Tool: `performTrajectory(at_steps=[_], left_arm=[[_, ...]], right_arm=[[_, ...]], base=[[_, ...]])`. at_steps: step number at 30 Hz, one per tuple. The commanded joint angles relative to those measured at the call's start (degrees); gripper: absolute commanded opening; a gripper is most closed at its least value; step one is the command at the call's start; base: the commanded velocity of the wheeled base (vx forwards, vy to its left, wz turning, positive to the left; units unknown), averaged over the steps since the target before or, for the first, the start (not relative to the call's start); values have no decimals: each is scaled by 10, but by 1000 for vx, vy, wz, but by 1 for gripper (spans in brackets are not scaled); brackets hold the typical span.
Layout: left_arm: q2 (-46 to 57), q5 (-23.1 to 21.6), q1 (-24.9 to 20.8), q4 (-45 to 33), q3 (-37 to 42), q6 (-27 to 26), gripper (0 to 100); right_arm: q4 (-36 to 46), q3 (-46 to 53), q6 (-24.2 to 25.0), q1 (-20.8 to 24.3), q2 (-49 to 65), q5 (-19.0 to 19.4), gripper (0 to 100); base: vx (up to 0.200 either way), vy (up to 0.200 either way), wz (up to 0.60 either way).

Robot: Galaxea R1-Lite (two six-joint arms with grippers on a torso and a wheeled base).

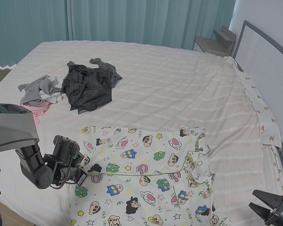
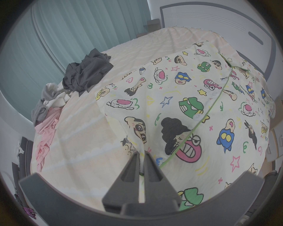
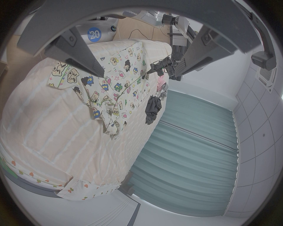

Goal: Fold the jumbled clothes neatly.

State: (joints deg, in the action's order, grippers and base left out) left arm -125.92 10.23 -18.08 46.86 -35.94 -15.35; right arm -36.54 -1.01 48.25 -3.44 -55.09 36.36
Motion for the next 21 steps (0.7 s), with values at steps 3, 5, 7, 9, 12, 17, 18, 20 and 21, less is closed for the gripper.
performTrajectory(at_steps=[3,5,7,9,12,17,18,20,21], left_arm=[[-8,4,1,2,10,8,0],[-6,8,0,4,24,16,100],[-6,7,-4,5,31,24,100],[-4,6,-9,10,37,40,100],[10,7,-12,31,47,77,100],[79,4,8,61,85,180,100],[95,1,12,64,93,203,100],[132,-3,14,66,107,254,100],[160,-6,14,66,118,291,100]], right_arm=[[1,10,0,0,-1,0,100],[1,10,1,0,-1,0,100],[1,10,1,0,-2,0,100],[0,10,0,0,-3,1,100],[-5,3,2,0,-12,1,100],[-6,-93,-3,-3,-141,-3,100],[-6,-117,-5,-9,-177,-5,100],[-5,-164,-17,-29,-241,-2,100],[-3,-188,-26,-37,-276,0,100]], base=[[0,0,0],[0,0,0],[0,0,0],[0,0,0],[0,0,0],[0,0,0],[0,0,0],[0,0,0],[0,0,0]])
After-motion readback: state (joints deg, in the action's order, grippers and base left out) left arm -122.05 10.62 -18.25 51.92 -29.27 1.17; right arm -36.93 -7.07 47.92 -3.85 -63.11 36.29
